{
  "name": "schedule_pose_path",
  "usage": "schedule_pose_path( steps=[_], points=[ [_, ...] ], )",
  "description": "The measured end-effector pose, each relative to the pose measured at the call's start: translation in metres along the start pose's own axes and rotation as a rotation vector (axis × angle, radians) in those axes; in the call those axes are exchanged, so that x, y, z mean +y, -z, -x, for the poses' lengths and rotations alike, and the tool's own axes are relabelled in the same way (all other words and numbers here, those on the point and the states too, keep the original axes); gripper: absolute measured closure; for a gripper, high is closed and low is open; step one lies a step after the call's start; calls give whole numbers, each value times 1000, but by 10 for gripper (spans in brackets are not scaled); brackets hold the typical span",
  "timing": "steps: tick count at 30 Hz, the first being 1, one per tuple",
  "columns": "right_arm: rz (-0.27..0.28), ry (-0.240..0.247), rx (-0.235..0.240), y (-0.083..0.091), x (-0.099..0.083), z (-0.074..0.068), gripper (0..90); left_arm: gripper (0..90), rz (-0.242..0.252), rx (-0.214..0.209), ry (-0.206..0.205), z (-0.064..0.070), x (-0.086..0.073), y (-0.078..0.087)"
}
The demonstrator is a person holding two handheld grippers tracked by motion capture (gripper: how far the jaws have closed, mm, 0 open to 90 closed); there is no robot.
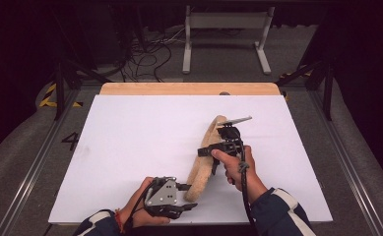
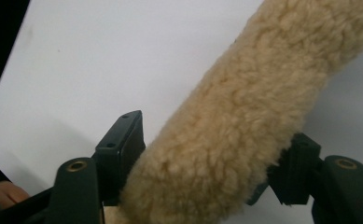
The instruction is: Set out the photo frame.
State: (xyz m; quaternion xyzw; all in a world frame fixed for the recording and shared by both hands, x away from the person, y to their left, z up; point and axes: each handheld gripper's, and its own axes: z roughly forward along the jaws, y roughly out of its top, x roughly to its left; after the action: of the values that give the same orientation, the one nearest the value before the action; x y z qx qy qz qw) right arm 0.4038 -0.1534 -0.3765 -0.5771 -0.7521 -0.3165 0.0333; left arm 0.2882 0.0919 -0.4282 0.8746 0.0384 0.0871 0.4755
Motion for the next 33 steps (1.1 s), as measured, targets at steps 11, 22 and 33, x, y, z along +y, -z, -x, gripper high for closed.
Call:
schedule_pose_path(
  steps=[11,22,33],
  points=[
    [-42,140,-30,5,7,-4,487,348,-35,125,132,-18,-40,54],
    [-53,242,-55,10,16,-3,620,323,-83,135,184,-30,-50,53],
    [-115,460,-27,9,18,-25,642,321,-71,150,196,-34,-52,58]
  ],
)
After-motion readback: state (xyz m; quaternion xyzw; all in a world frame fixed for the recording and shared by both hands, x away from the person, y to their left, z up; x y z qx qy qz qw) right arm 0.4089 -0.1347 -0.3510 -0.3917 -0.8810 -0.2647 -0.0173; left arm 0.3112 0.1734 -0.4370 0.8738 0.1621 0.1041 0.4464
